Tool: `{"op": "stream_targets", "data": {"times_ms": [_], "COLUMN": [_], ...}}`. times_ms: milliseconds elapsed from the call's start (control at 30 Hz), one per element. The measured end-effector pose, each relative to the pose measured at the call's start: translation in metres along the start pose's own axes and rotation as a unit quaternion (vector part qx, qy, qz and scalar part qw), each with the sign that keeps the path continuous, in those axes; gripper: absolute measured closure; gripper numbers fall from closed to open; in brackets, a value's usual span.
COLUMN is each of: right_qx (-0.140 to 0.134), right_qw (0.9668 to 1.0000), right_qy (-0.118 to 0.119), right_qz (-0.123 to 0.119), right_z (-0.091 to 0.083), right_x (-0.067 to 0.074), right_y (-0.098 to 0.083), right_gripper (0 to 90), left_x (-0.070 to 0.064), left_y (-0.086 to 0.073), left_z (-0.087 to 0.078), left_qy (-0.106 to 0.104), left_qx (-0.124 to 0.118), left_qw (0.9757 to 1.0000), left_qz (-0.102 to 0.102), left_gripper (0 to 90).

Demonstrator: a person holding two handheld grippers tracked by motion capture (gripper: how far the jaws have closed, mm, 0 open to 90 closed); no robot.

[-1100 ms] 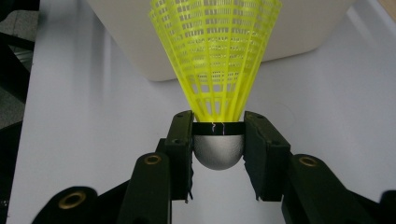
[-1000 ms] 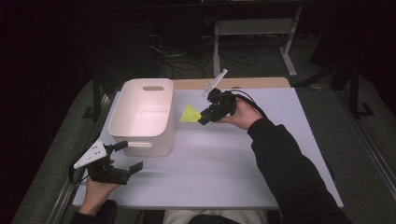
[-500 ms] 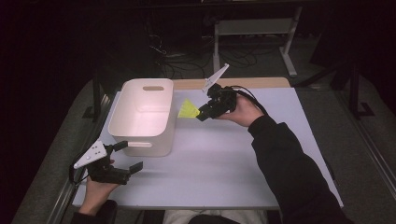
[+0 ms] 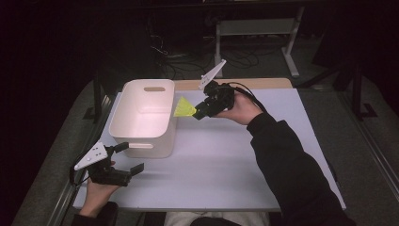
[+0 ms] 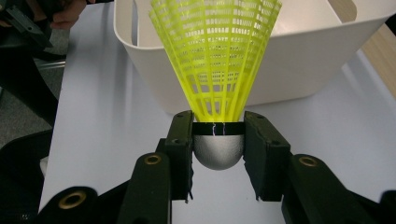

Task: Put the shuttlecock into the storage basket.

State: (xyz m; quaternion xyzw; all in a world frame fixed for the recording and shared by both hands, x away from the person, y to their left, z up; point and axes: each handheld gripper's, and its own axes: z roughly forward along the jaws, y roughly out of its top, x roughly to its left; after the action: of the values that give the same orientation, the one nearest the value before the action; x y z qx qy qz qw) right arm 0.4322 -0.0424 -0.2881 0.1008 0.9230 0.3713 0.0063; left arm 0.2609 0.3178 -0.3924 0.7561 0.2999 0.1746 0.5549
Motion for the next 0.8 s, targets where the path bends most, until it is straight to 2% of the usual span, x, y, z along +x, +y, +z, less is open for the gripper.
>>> {"op": "stream_targets", "data": {"times_ms": [800], "right_qx": [-0.007], "right_qw": [0.9998], "right_qy": [0.003], "right_qz": [-0.02], "right_z": [0.003], "right_x": [0.005], "right_y": [0.025], "right_gripper": [62.9], "left_x": [0.0], "left_y": [0.0], "left_z": [0.0], "left_qy": [0.0], "left_qx": [0.001], "left_qw": [1.0], "left_qz": [0.0], "left_gripper": [0.0]}}
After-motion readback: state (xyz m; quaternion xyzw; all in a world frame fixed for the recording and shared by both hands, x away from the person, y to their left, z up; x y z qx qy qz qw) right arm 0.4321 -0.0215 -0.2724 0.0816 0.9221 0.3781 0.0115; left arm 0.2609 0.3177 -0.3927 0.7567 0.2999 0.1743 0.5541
